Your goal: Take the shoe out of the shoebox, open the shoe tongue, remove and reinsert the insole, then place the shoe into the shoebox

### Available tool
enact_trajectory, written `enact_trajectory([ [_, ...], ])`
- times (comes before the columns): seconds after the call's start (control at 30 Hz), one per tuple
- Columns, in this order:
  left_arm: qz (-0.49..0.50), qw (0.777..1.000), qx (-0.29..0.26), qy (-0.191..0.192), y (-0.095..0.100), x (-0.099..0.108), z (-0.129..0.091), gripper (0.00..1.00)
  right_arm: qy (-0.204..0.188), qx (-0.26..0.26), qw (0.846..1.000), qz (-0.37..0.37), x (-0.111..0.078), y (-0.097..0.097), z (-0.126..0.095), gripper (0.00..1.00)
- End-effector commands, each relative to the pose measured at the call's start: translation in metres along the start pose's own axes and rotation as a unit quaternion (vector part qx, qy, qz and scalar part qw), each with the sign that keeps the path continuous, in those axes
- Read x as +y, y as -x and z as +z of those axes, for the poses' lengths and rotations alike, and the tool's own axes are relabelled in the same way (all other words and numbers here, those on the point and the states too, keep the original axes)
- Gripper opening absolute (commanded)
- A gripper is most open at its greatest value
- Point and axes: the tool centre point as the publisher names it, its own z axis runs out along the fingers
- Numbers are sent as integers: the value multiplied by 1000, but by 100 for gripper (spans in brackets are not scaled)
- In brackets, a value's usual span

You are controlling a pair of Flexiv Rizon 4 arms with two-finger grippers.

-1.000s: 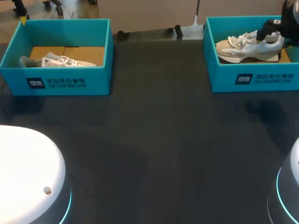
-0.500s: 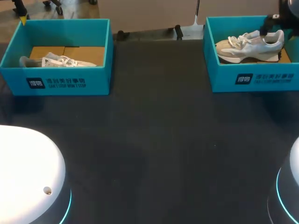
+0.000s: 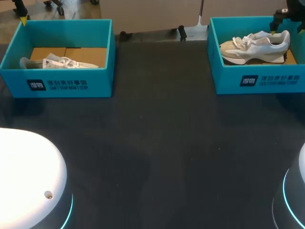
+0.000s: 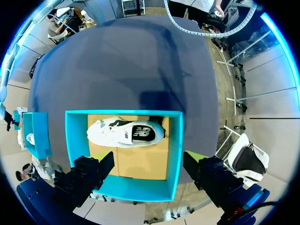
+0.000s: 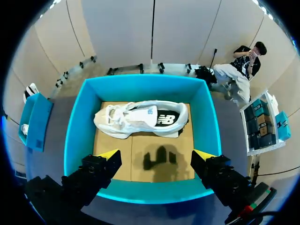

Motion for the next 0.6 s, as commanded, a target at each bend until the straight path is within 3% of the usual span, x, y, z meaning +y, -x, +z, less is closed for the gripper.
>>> enact_trajectory([
  [0.03,1,1000,1,-1,0,1,-1,100,-51,18,999,6,28,13,35,100],
  [0.27,1,1000,1,-1,0,1,-1,100,-76,10,997,-3,44,35,66,100],
  [0.6,1,1000,1,-1,0,1,-1,100,-116,-13,993,-4,58,49,99,93],
])
